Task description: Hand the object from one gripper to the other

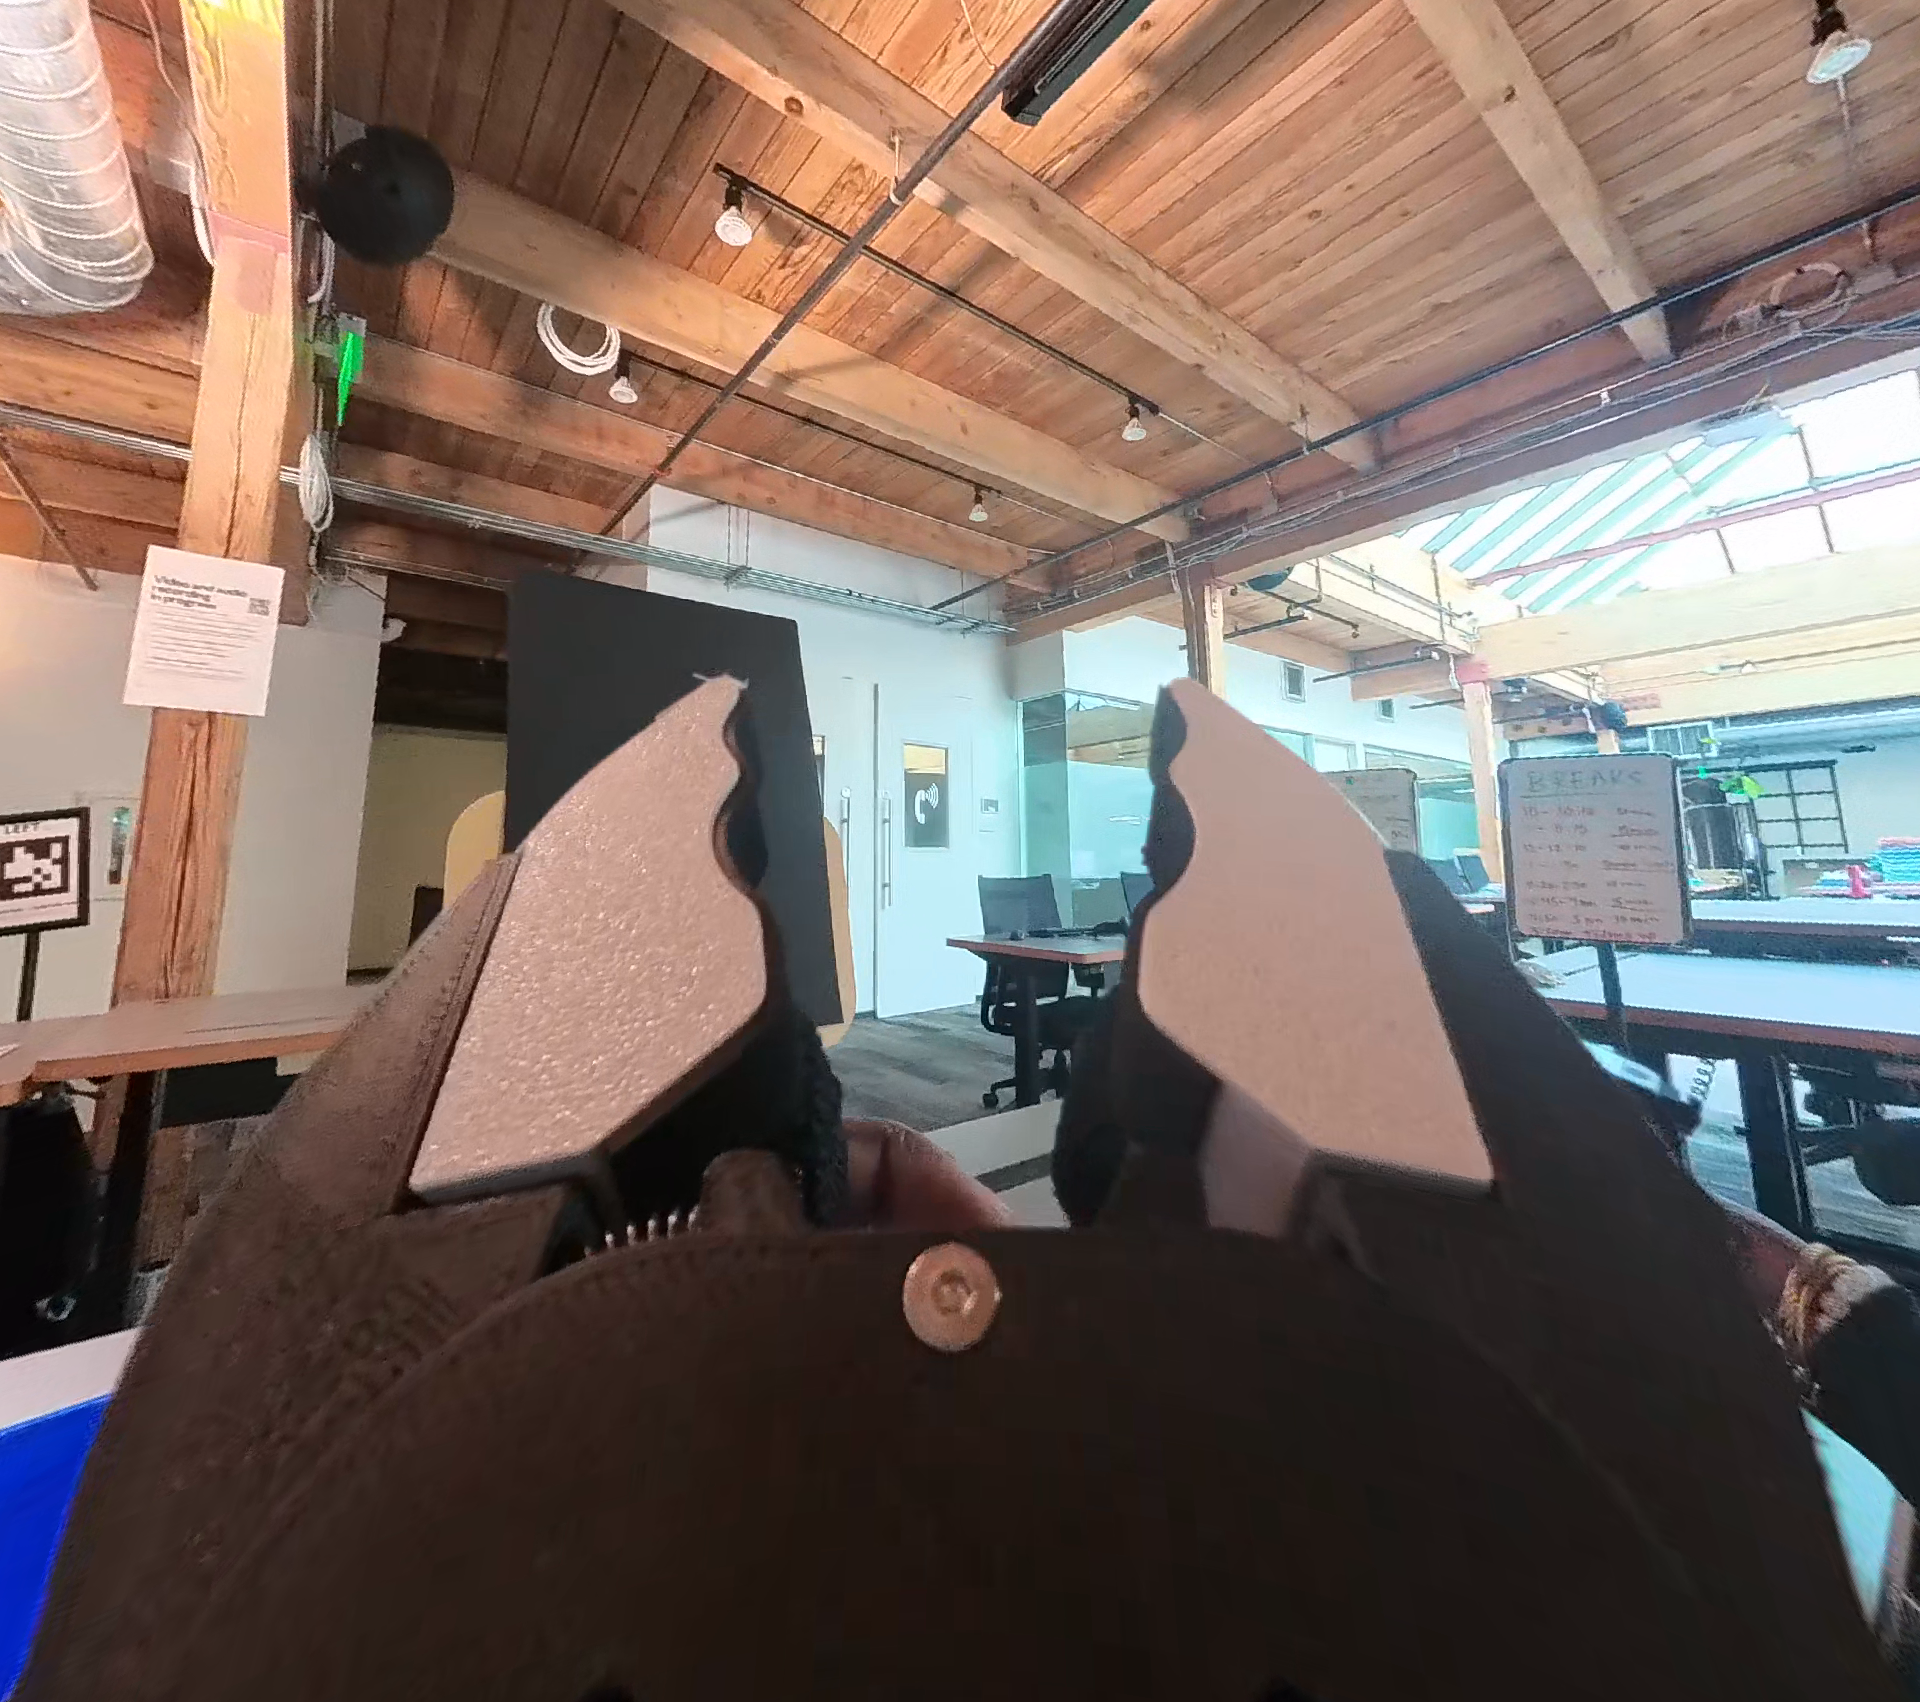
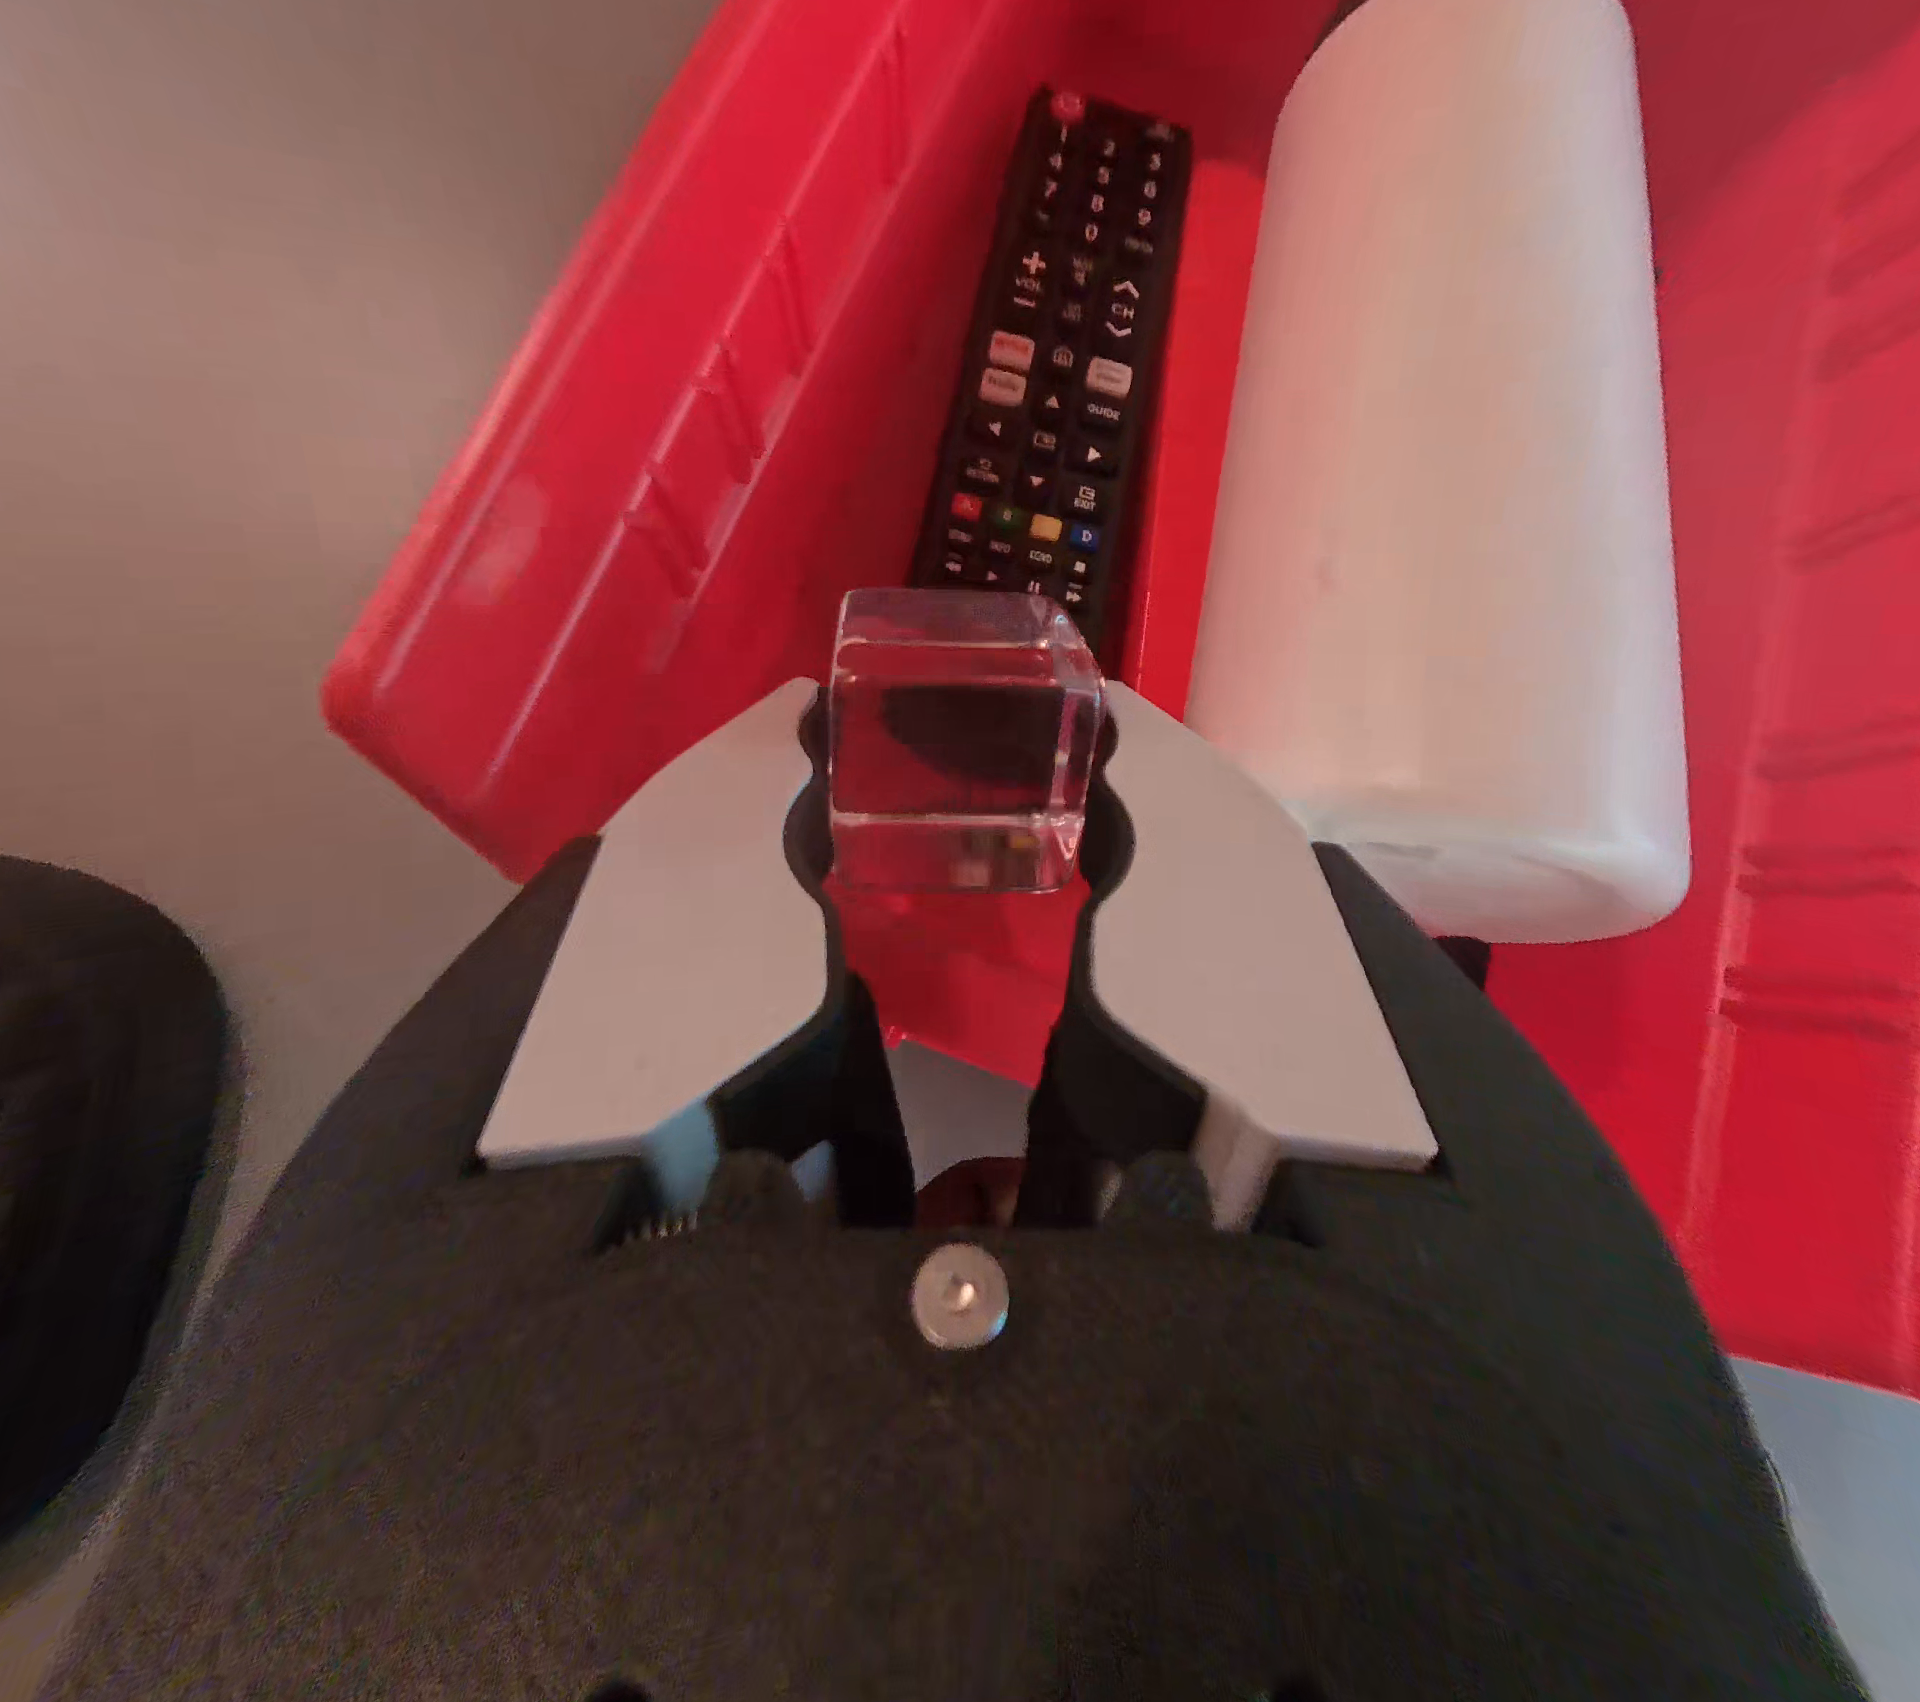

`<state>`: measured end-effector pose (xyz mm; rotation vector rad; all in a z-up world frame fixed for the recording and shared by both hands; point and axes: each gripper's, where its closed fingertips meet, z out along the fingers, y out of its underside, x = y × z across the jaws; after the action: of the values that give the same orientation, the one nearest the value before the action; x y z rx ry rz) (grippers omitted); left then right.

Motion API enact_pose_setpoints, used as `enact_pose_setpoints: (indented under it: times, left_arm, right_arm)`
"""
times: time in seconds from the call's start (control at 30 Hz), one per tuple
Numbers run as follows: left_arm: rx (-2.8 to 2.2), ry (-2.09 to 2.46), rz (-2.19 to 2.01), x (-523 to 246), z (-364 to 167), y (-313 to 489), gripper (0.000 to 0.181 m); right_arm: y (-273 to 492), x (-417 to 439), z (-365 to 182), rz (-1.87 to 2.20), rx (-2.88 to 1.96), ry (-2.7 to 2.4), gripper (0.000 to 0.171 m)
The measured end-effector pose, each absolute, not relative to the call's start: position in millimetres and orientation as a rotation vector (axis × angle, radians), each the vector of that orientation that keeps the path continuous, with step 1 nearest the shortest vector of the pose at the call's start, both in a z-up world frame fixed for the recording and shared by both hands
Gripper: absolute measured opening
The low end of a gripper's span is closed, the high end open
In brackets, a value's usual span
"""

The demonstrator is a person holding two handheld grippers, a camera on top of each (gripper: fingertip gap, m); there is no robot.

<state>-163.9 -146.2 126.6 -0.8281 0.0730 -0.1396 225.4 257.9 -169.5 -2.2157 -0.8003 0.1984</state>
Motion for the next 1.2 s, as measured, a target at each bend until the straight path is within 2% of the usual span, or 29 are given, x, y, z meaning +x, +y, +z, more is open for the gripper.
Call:
enact_pose_setpoints:
  times: [0.5, 0.67, 0.73, 0.8, 0.9, 1.0, 1.2]
  left_arm:
    - [-0.831, 0.096, -0.071, -165, 126, -149, 0.066]
    - [-0.885, 0.109, -0.003, -166, 121, -144, 0.063]
    - [-0.916, 0.110, 0.045, -168, 118, -141, 0.063]
    - [-0.929, 0.103, 0.097, -171, 117, -140, 0.063]
    - [-0.946, 0.077, 0.157, -177, 116, -139, 0.066]
    - [-0.928, 0.056, 0.202, -183, 117, -141, 0.070]
    - [-0.833, 0.027, 0.301, -192, 127, -150, 0.111]
  right_arm:
    - [256, 228, -186, 0.165, -2.288, -0.857, 0.044]
    - [258, 225, -172, 0.213, -2.220, -0.831, 0.049]
    - [257, 222, -154, 0.275, -2.144, -0.796, 0.056]
    - [255, 216, -124, 0.343, -1.995, -0.766, 0.071]
    - [246, 207, -57, 0.481, -1.640, -0.660, 0.100]
    - [218, 216, 16, 0.569, -1.217, -0.518, 0.114]
    - [136, 269, 110, 0.529, -0.605, -0.280, 0.133]
